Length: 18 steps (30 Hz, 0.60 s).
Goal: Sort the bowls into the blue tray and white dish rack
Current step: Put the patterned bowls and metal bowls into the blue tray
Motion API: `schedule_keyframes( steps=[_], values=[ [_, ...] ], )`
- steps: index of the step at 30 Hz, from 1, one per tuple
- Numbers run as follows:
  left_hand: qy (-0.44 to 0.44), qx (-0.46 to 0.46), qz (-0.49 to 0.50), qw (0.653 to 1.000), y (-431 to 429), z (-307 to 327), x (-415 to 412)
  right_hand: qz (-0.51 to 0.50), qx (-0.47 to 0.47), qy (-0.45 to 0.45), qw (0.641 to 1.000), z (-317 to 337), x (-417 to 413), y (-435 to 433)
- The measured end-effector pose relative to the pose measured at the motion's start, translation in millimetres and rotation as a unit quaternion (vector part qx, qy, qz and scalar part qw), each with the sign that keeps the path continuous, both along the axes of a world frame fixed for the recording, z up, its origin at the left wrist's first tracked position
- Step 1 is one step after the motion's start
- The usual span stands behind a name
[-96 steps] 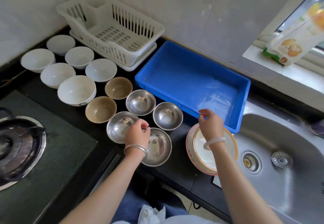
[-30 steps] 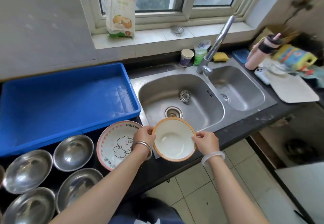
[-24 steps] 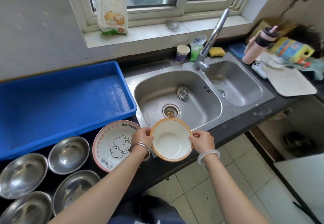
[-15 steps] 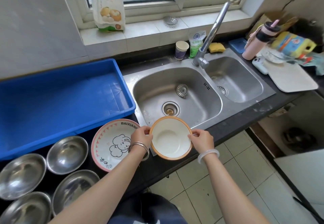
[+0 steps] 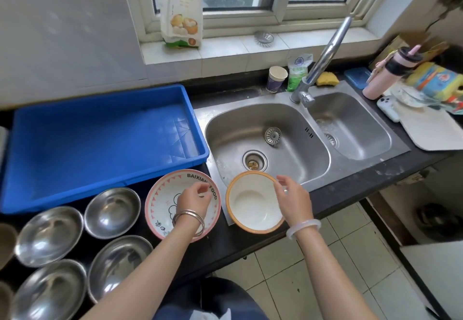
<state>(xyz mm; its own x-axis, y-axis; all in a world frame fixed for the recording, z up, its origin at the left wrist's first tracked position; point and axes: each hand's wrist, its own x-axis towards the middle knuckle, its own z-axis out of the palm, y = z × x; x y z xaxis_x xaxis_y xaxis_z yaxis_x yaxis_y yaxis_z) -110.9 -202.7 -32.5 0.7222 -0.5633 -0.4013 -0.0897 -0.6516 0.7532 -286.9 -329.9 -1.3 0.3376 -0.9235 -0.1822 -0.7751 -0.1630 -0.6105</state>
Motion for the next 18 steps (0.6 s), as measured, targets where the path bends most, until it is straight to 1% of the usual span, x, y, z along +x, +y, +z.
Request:
schedule_keyframes(
  steps=[3,5,8,10,12,14,18],
  values=[
    [-0.044,0.024,0.041,0.998,21.9,3.4,16.0,0.105,0.007,-0.03,0.994,6.3,41.8,10.2],
    [-0.066,0.046,0.067,0.994,36.6,5.7,24.9,0.169,0.027,-0.017,0.985,2.8,72.8,20.4],
    [-0.075,0.089,0.11,0.987,56.7,7.0,34.1,0.255,0.042,0.052,0.965,-9.5,112.0,30.6],
    [-0.061,0.091,0.124,0.986,66.9,5.0,36.9,0.301,0.041,0.109,0.946,-19.5,130.1,30.9],
    [-0.036,0.089,0.129,0.987,72.0,2.8,36.2,0.333,0.051,0.155,0.929,-29.3,142.1,26.7],
    [-0.013,0.093,0.141,0.986,73.6,0.8,34.0,0.352,0.056,0.181,0.916,-37.7,150.6,21.3],
    [-0.002,0.098,0.162,0.982,71.8,-4.7,27.8,0.363,0.046,0.206,0.908,-50.3,161.0,12.8]
  ],
)
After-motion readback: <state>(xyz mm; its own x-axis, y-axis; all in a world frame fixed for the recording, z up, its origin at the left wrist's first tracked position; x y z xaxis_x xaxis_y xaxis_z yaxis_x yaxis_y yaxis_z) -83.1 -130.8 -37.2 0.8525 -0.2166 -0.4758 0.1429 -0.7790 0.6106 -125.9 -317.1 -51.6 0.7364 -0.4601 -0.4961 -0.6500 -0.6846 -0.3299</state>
